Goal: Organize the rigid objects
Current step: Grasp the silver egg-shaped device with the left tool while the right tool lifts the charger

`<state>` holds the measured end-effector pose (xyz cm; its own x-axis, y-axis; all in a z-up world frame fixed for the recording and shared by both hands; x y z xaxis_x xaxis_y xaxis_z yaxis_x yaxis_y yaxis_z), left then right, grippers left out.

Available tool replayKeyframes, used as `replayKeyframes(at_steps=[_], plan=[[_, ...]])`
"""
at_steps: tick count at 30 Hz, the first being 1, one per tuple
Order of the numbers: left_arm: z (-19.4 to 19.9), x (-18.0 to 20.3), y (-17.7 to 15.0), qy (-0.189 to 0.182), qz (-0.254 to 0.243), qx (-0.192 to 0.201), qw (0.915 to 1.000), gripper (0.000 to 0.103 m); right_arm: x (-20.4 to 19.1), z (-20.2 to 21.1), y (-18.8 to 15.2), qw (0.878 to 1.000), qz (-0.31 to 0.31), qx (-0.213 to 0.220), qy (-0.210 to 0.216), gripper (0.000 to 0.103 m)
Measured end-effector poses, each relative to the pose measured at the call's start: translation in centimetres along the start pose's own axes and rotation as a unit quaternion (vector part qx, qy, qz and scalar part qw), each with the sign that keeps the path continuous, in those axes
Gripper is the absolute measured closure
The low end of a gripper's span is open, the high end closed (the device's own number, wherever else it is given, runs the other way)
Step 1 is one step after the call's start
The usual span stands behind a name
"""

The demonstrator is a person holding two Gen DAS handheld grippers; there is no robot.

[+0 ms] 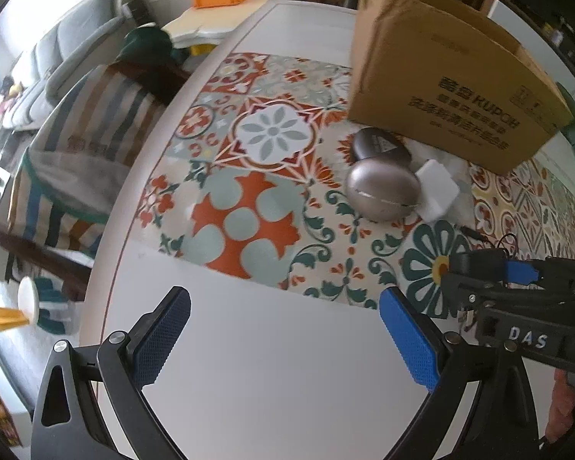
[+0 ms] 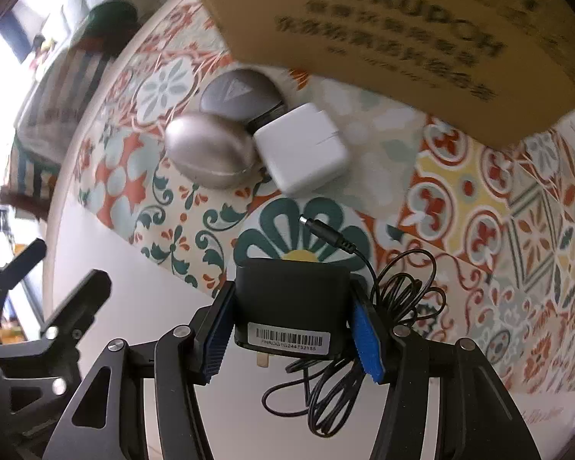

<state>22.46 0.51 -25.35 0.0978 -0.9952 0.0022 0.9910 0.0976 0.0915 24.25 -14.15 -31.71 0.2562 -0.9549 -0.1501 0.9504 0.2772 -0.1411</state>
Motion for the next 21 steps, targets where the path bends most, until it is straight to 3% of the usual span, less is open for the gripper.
replayKeyframes(at_steps=[10,21], plan=[[0.2,3.0,1.8,-0.017,-0.067,0.026,0.9973,0.002,2.5,3.5,-0.9,0.997,-0.069,0.035,0.018,0.047],[-1.2,5.1,4.0,-0.018,-0.109,0.033,0.9933,0.008,5.3,4.3,-1.6,0.990,-0.128,0.054,0.034,0.047]])
Point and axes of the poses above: each gripper's, at about its wrist camera, not at the fingertips, and z roughly against the way its jaws point, x to its right, y to its top, the point moved 6 cm from there along -z, roughly the way its jaws point, and after that the axes turned 13 degrees about -x, right-handed, at the moved point
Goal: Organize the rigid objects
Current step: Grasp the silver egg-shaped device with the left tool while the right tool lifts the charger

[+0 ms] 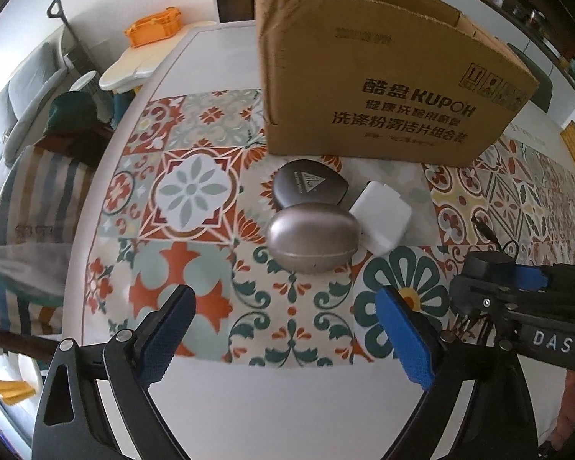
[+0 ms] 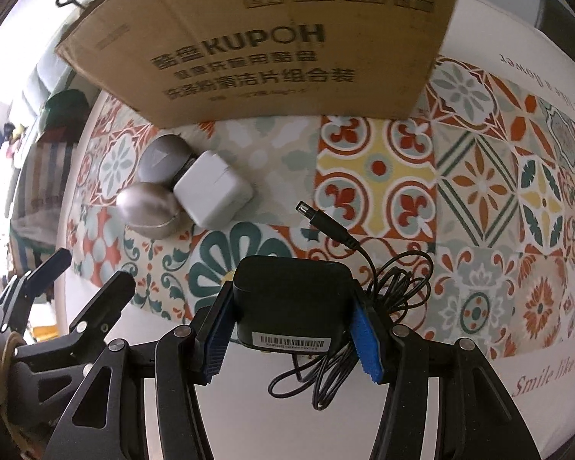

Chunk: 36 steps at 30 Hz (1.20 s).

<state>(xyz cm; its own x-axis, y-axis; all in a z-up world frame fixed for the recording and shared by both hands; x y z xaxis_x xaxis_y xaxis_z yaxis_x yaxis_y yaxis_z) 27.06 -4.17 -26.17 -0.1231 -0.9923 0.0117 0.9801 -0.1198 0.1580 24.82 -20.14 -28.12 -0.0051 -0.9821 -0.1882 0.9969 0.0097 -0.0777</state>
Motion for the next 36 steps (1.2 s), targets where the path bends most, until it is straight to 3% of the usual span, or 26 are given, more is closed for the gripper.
replayKeyframes(at_steps=[24,30,36], plan=[[-4.1,1.2,3.4,-0.009,-0.019,-0.026,0.9994,0.025,-0.4,-2.1,2.3,1.000,-0.010,-0.005,-0.008,0.047],[-4.7,1.2,4.0,-0.018,-0.020,-0.029,0.9992,0.038,-0.3,-2.0,2.3,1.000,-0.008,-0.006,-0.010,0.047],[-4.9,1.4,4.3,-0.020,-0.024,-0.028,0.9991,0.038,-0.5,-2.1,2.3,1.000,-0.007,-0.005,-0.010,0.047]])
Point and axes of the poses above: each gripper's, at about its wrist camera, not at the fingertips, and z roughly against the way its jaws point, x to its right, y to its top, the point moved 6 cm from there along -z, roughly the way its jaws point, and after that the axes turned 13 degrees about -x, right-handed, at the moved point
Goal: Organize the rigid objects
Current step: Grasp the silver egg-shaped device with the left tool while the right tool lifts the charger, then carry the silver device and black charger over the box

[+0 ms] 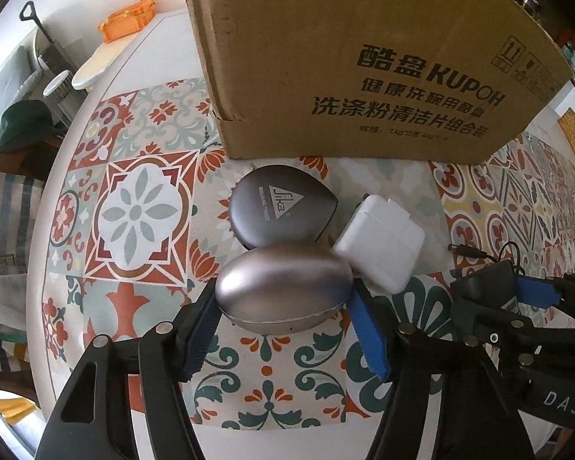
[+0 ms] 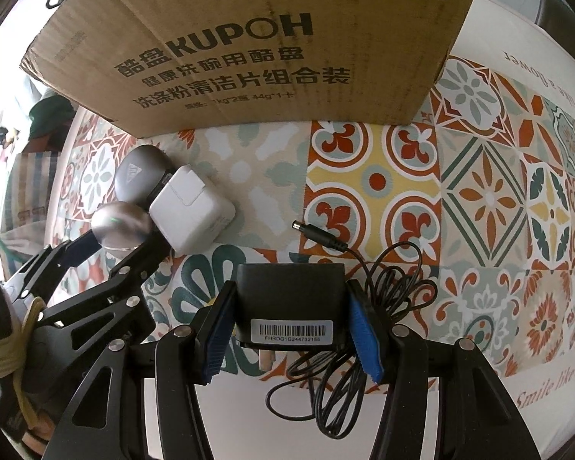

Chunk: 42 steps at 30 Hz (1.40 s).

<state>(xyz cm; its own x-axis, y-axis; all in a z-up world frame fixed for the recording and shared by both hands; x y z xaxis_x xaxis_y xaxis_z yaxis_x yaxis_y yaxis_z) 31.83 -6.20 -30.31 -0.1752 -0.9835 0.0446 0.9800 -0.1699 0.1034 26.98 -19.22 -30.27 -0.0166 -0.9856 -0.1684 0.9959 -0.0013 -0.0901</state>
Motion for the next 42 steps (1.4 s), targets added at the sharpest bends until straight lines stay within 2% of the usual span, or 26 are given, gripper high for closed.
replayKeyframes(at_steps=[17,25,42], plan=[[4.0,-0.3,-3.5,-0.013,0.013,0.028,0.9994,0.038,-0.7,1.9,-2.3,0.999,-0.005,0.032,0.024,0.047],[7.7,-0.2,-4.4,-0.019,0.011,0.061,0.9979,0.038,-0.9,4.9,-3.4,0.997,-0.005,0.064,0.033,0.047],[15.3,0.4,-3.8,-0.026,-0.002,0.138,0.9901,0.038,-1.9,12.4,-4.6,0.988,0.008,0.146,0.041,0.047]])
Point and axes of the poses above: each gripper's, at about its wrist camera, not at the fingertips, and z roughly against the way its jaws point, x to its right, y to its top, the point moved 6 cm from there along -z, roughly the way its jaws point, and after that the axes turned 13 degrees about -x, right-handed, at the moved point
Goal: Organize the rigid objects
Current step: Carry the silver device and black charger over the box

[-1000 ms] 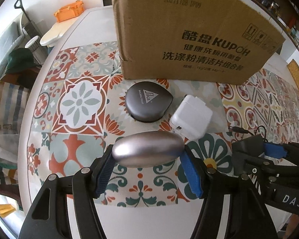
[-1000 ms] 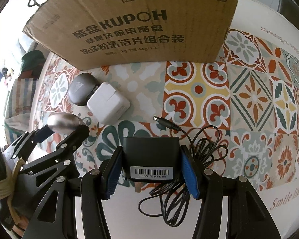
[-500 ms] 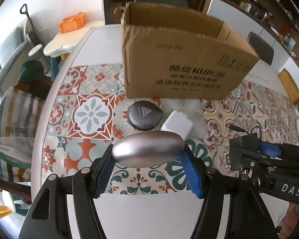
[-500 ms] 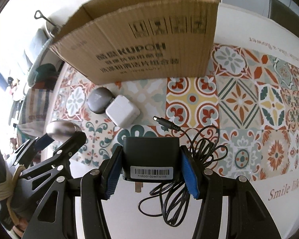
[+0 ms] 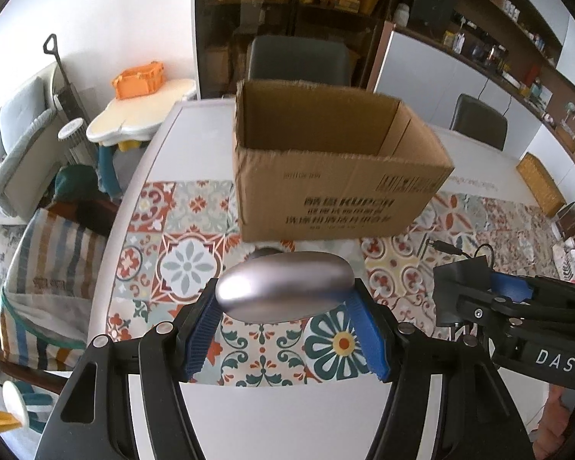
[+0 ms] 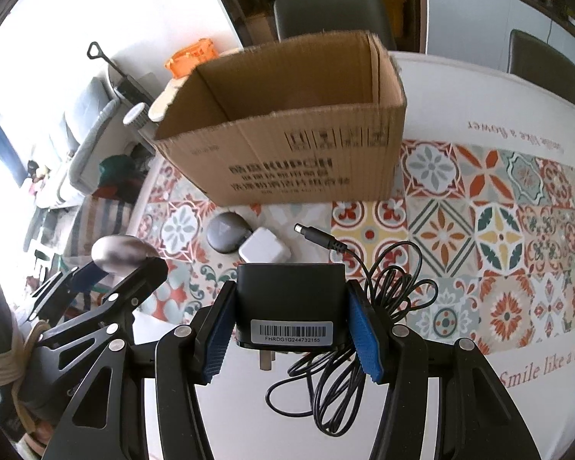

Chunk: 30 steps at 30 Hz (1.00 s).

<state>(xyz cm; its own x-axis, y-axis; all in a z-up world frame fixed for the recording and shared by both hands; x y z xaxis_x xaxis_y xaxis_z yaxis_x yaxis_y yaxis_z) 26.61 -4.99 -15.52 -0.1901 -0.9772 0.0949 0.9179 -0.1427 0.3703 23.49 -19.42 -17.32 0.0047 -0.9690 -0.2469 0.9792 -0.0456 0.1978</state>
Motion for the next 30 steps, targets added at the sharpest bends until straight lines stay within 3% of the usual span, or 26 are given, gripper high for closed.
replayKeyframes(at_steps=[17,30], plan=[[5.5,1.1,4.4,-0.005,-0.025,0.069,0.9973,0.038,-0.9,6.2,2.6,0.996,0.006,0.086,0.013,0.048],[6.9,1.2,8.1,-0.005,-0.024,0.097,0.9950,0.038,-1.6,9.1,6.0,0.991,0.021,0.130,0.015,0.048]])
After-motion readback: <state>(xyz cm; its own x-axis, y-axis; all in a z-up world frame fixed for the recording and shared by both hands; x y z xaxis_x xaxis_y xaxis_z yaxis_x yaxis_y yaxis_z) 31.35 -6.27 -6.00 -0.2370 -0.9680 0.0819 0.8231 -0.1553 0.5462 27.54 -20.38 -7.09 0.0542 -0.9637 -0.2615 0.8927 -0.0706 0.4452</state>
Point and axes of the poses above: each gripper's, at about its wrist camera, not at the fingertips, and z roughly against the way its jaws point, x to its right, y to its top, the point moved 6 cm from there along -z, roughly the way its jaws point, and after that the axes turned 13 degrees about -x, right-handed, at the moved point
